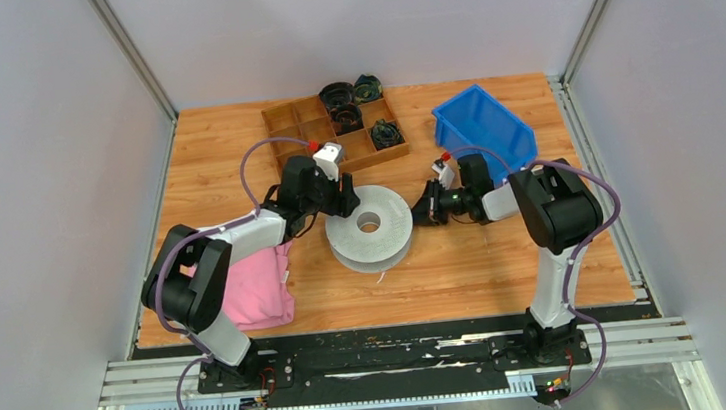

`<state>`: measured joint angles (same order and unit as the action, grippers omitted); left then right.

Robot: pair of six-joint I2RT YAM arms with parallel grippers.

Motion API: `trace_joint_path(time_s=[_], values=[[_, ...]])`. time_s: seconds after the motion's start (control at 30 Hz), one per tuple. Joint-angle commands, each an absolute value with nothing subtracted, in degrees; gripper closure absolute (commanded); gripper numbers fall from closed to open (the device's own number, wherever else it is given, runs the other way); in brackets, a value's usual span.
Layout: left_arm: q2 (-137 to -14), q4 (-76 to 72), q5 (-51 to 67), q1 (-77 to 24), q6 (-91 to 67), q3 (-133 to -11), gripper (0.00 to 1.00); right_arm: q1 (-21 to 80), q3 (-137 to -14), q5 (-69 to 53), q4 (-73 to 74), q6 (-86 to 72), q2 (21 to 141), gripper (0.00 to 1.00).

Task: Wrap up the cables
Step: Adjust the cable on the cable reel.

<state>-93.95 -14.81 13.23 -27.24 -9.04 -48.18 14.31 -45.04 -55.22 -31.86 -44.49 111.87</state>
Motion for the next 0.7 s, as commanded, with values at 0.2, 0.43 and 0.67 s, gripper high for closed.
trace_joint_path(time_s=[0.2, 0.43, 0.67], values=[[-95.2, -12.11, 12.28, -28.12, -8.35, -46.67, 0.4, 14.82, -43.75, -52.57, -29.27, -40.24, 110.48, 0.99], [-95.27, -12.13, 12.37, -28.11, -8.35, -46.67, 0.4, 15.87, -44.19, -51.41, -27.47, -38.61, 108.37, 0.99], [-95.34, -12.13, 12.47, -28.1, -8.43, -46.74, 0.4, 16.83, -44.54, -50.18, -24.86, -36.65, 106.34, 0.99]])
